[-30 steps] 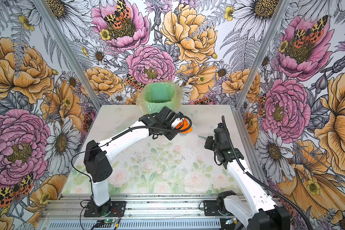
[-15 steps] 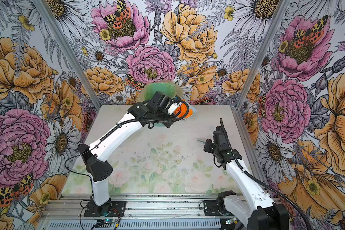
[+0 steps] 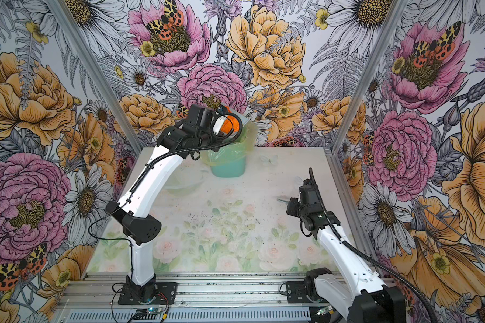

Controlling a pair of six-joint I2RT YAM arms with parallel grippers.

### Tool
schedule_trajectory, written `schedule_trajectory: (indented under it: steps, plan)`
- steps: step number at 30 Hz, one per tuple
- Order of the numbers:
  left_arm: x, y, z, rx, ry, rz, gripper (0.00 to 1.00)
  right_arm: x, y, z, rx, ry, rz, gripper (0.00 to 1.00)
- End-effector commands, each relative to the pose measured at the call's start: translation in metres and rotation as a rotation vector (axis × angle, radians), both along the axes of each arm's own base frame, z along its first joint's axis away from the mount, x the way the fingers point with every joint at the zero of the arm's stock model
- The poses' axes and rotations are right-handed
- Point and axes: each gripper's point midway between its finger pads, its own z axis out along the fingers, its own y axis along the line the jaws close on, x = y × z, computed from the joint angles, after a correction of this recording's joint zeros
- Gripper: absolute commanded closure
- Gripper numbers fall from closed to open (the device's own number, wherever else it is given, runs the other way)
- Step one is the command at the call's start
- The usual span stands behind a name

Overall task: Sweep away the paper scraps from the table
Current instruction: 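Lift the dustpan toward the green bin while the right gripper draws back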

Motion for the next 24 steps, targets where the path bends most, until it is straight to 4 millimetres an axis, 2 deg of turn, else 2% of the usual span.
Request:
schedule_trajectory:
  steps: [1, 9, 24]
  plan:
    - [0.014, 0.023, 0.014, 0.060, -0.062, 0.055, 1.00, 0.005, -0.001, 0.008, 0.018, -0.022, -0.018, 0.99]
    - [0.042, 0.045, 0.015, 0.179, -0.119, 0.104, 1.00, 0.004, -0.003, 0.003, 0.029, -0.006, -0.051, 0.99]
    - [0.072, 0.061, 0.004, 0.336, -0.159, 0.123, 1.00, -0.004, -0.005, 0.001, 0.069, -0.009, -0.100, 0.99]
